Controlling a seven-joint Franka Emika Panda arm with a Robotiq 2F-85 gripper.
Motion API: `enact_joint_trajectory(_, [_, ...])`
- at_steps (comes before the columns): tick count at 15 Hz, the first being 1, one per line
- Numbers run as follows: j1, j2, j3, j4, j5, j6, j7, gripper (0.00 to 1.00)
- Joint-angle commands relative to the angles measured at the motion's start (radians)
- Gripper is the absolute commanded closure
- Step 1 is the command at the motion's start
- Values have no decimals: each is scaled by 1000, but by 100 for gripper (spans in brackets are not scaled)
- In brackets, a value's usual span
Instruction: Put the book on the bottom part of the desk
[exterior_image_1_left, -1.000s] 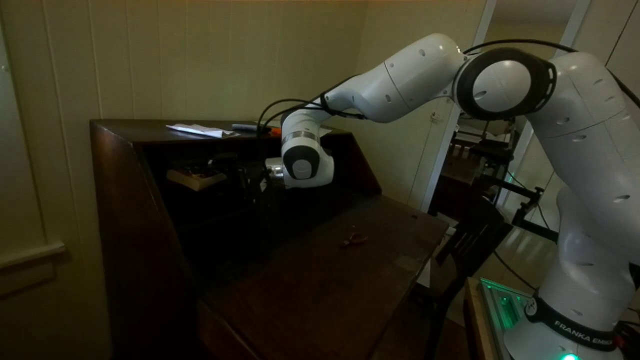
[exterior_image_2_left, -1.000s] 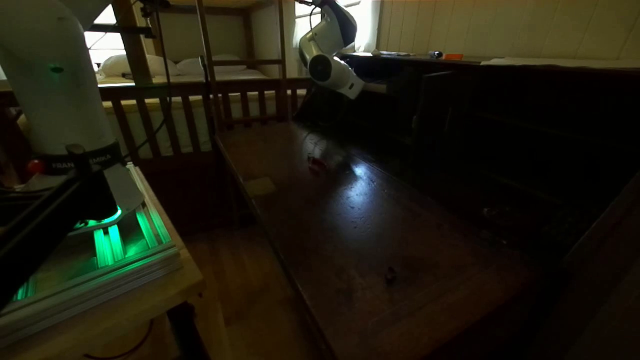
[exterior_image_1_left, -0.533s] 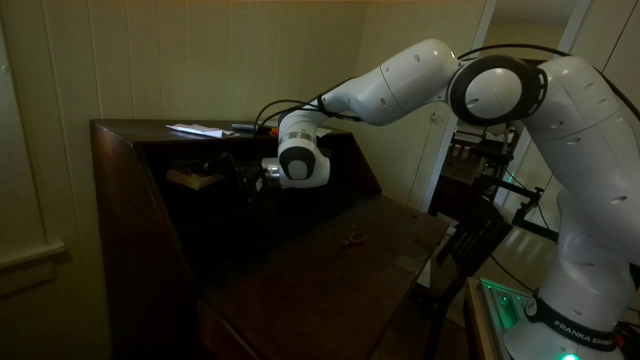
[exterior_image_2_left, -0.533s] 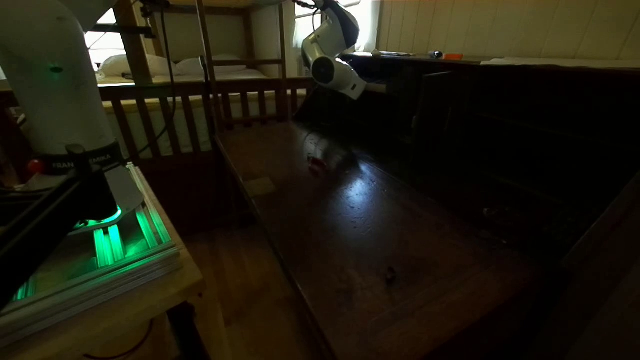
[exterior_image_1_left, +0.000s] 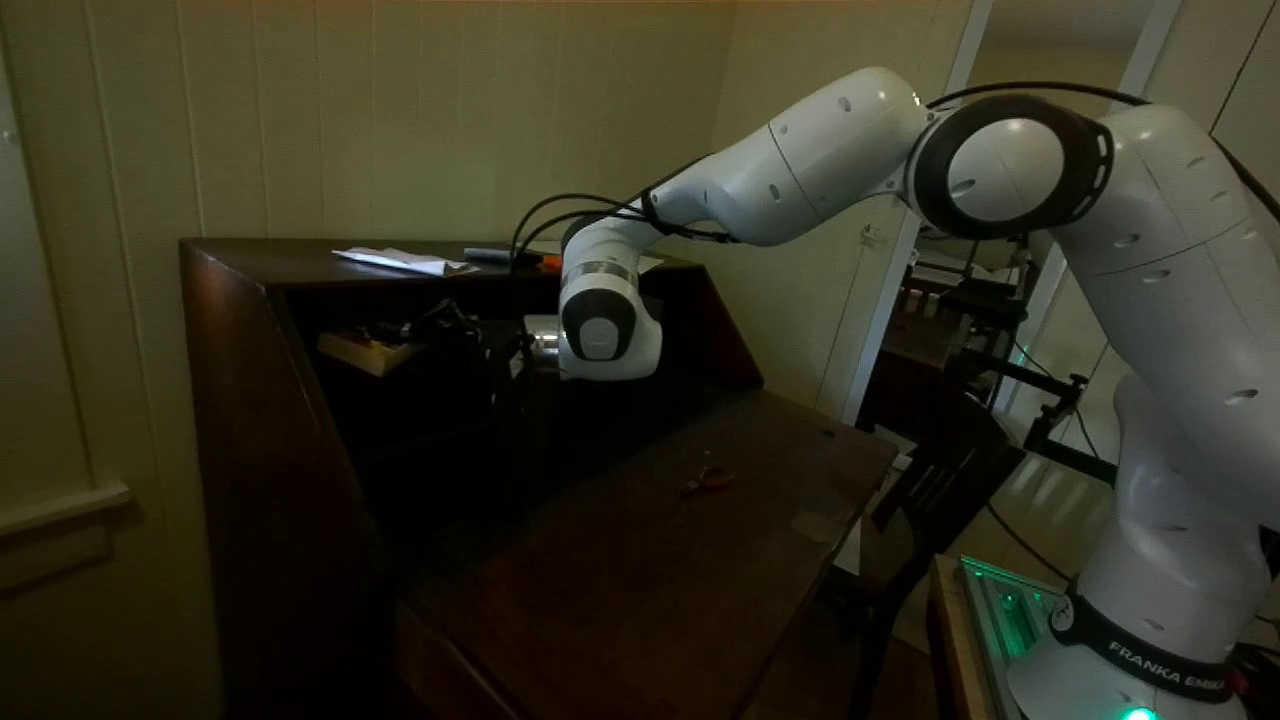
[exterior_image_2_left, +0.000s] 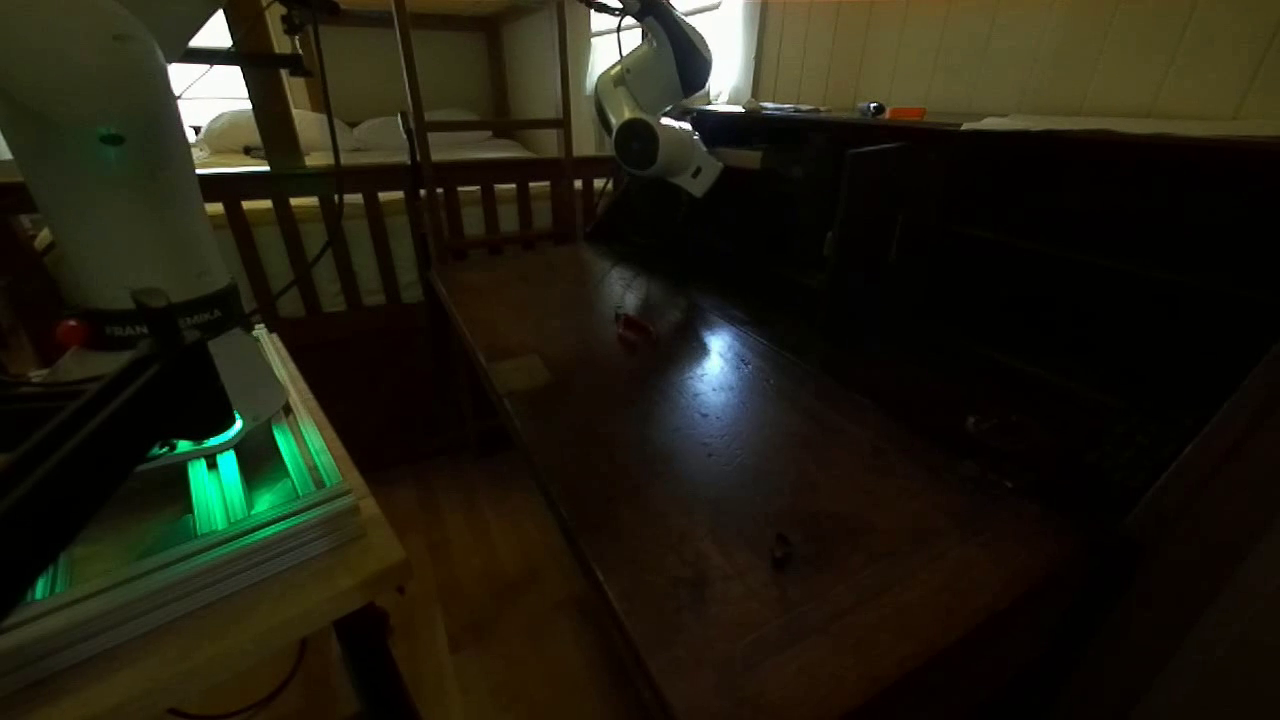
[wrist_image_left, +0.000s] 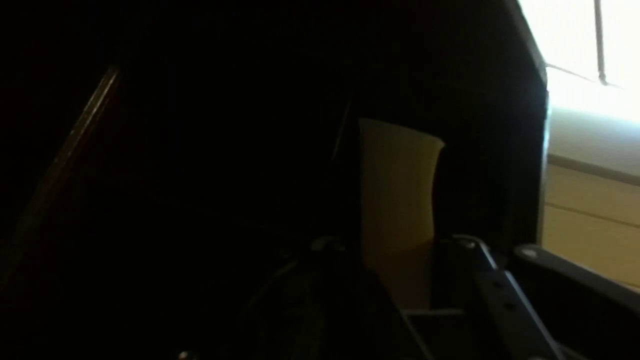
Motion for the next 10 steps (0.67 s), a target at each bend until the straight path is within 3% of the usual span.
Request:
enact_joint_trajectory(1, [-11, -173, 33, -215, 80, -71, -50, 92])
enact_joint_trajectory(2, [-11, -215, 34, -267, 113, -77, -60, 92])
enact_joint_trajectory(3, [-128, -267, 135, -302, 49, -56, -54, 92])
enact_joint_trajectory(7, [-257, -435, 199, -502, 46, -85, -19, 92])
enact_joint_trajectory(9, [-272, -519, 197, -609, 46, -79, -9, 92])
enact_joint_trajectory(10, [-205, -564, 117, -664, 45, -74, 16, 92])
